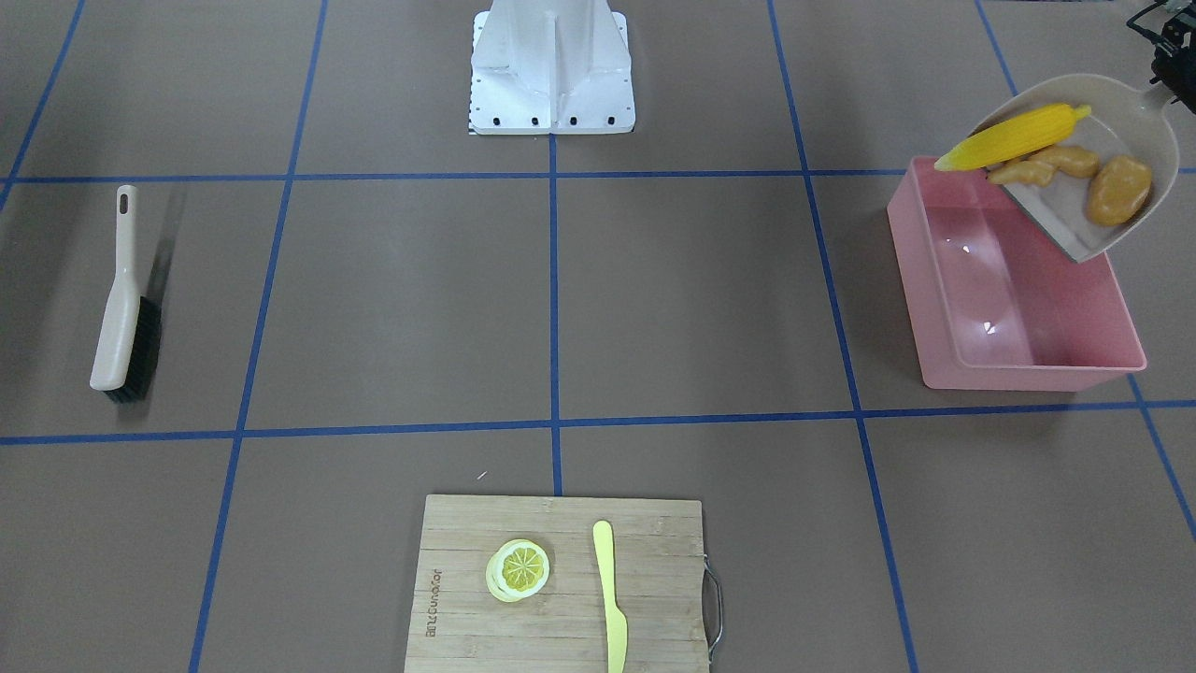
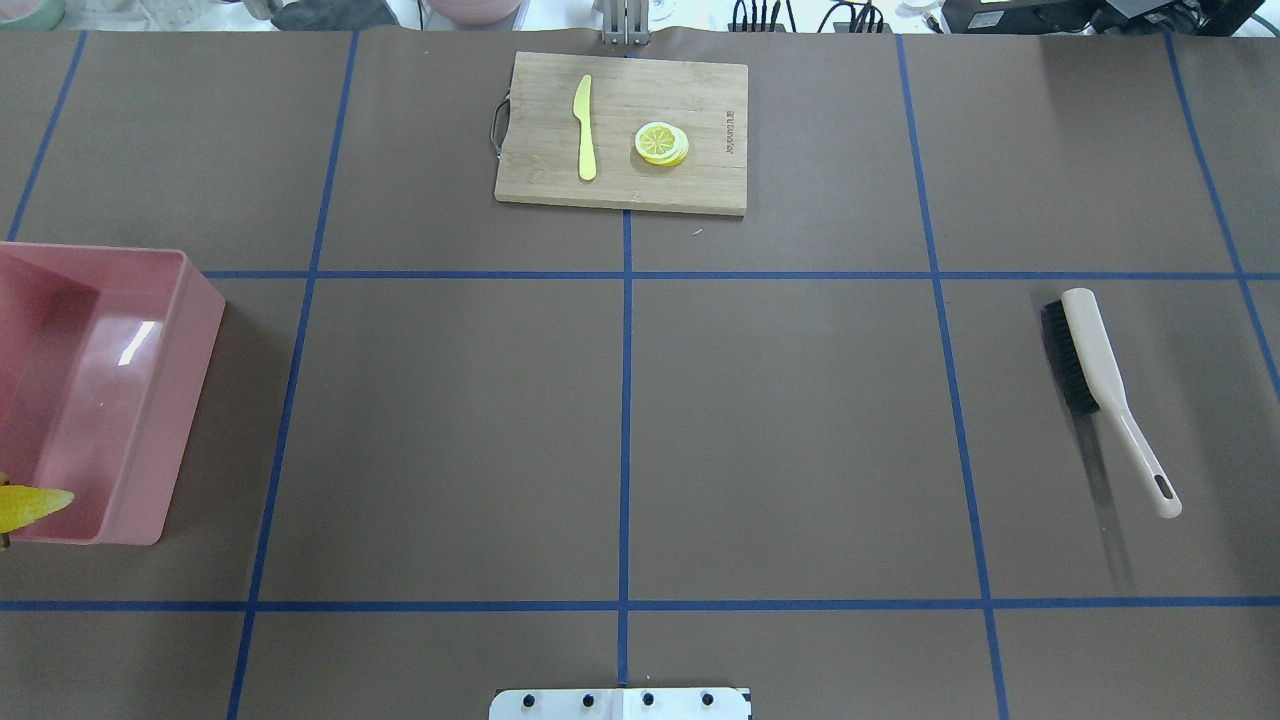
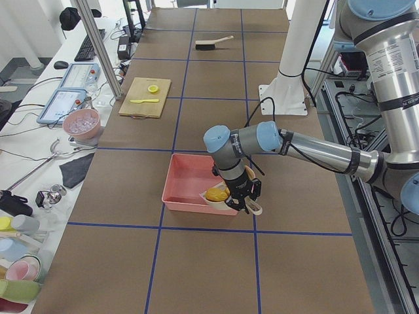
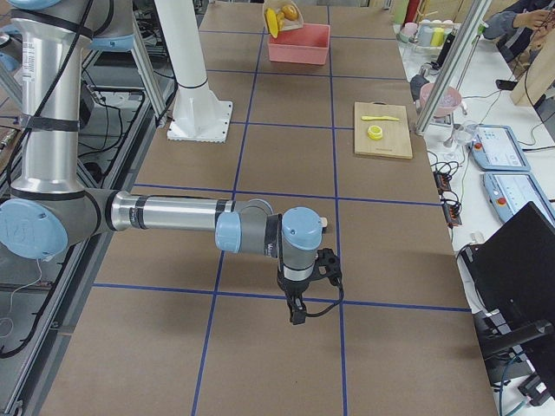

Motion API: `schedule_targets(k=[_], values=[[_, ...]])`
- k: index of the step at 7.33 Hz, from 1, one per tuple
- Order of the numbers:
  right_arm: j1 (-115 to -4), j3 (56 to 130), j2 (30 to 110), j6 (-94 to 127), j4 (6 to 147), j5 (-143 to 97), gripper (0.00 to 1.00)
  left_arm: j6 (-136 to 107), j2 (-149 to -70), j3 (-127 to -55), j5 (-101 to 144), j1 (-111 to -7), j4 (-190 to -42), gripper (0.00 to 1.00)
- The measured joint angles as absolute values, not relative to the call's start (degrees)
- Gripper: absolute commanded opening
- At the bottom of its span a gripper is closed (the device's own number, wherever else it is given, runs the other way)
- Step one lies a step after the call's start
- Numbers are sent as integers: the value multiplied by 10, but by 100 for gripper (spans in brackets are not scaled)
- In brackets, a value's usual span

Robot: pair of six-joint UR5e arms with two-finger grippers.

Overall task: Sweep and dump trash into bin
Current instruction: 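Tip the dustpan over the pink bin with the left gripper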

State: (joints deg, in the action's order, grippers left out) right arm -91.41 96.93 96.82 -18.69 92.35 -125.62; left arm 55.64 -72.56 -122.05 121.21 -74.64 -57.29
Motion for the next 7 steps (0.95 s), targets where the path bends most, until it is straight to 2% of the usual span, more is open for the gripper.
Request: schedule_targets(k=[7], values=[[-914,954,975,-187,883,-1261,100,591,-803,-1224,1164,-721,-430,0]])
